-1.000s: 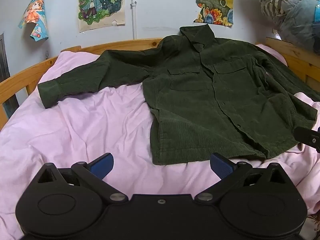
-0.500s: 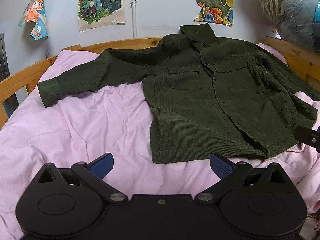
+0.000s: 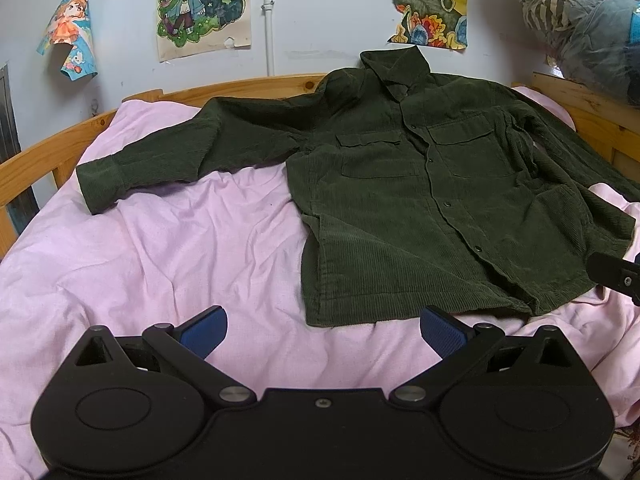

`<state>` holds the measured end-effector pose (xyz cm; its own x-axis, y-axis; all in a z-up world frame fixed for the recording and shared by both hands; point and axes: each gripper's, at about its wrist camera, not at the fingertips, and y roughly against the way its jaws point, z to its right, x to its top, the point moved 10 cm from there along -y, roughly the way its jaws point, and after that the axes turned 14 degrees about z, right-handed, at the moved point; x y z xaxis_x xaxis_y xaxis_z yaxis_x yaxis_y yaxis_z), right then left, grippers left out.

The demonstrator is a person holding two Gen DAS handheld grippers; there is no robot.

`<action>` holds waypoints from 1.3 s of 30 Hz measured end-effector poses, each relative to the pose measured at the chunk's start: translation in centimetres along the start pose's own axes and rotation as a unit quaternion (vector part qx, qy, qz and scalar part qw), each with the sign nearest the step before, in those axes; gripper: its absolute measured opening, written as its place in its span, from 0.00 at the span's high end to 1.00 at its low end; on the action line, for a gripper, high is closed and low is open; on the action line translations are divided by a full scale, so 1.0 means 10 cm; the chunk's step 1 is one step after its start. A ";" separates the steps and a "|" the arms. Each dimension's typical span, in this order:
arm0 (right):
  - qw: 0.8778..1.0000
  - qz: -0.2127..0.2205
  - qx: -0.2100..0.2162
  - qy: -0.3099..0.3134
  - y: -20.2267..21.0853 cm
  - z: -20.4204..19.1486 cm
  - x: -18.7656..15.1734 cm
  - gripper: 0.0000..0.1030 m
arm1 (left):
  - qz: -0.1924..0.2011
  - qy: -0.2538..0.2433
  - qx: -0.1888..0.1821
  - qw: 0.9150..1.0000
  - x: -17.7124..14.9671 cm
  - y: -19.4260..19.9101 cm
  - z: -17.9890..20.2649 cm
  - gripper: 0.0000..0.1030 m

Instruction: Fold large clothes

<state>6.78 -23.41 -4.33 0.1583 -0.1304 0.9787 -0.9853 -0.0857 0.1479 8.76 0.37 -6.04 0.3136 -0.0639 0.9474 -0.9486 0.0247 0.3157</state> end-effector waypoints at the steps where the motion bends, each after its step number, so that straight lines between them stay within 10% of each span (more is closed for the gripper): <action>1: 1.000 -0.001 0.000 0.000 0.01 -0.08 -0.03 0.00 | 0.000 0.000 0.000 1.000 0.00 0.00 0.00 0.01; 39: 0.999 -0.005 -0.035 0.007 -0.01 0.04 -0.03 0.00 | -0.018 0.000 0.009 1.000 -0.03 0.02 -0.05 0.00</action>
<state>6.90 -23.78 -4.68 0.1676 -0.1157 0.9790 -0.9859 -0.0184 0.1666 8.51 0.95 -6.23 0.3471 -0.0640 0.9357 -0.9375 0.0042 0.3480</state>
